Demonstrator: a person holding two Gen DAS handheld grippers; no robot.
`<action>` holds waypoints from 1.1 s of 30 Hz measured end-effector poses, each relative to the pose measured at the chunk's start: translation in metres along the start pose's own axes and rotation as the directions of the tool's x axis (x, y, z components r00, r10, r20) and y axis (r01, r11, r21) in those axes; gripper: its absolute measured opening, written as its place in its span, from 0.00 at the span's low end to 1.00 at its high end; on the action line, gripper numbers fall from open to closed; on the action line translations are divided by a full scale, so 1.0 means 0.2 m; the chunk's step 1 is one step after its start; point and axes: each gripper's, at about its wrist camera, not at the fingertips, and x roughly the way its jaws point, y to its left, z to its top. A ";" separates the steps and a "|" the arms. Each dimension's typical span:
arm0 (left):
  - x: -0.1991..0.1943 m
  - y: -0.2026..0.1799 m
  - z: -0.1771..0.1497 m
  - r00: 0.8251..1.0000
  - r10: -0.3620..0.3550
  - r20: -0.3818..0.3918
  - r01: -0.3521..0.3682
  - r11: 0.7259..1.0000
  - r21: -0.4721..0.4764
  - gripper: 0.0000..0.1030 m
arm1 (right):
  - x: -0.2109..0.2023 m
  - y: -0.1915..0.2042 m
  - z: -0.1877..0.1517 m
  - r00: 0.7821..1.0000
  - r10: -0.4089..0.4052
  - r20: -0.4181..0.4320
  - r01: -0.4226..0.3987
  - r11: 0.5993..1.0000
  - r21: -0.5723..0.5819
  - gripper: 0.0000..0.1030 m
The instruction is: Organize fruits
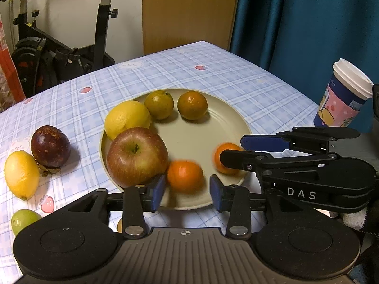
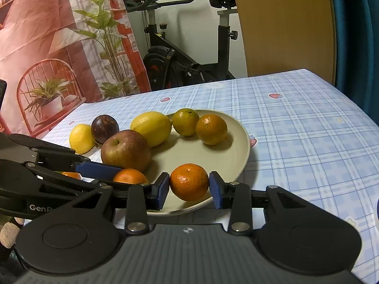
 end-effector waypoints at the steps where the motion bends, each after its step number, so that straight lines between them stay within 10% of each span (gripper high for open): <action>1: -0.01 0.00 0.00 1.000 -0.004 0.000 0.004 1.000 -0.005 0.50 | 0.00 0.00 0.00 1.000 -0.002 0.000 0.002 1.000 0.000 0.39; 12: -0.24 0.15 -0.03 0.997 -0.021 0.081 0.031 0.992 -0.124 0.52 | -0.06 0.05 0.03 0.999 0.024 0.024 -0.024 1.000 -0.007 0.39; 24: -0.54 0.53 -0.12 0.979 0.149 0.136 -0.090 0.926 -0.366 0.51 | -0.05 0.23 0.01 0.992 0.123 -0.011 -0.123 0.991 -0.051 0.40; 33: -0.49 0.50 -0.15 0.988 0.110 0.113 -0.067 0.940 -0.336 0.50 | -0.07 0.30 -0.05 0.983 0.159 -0.095 -0.166 0.984 -0.067 0.40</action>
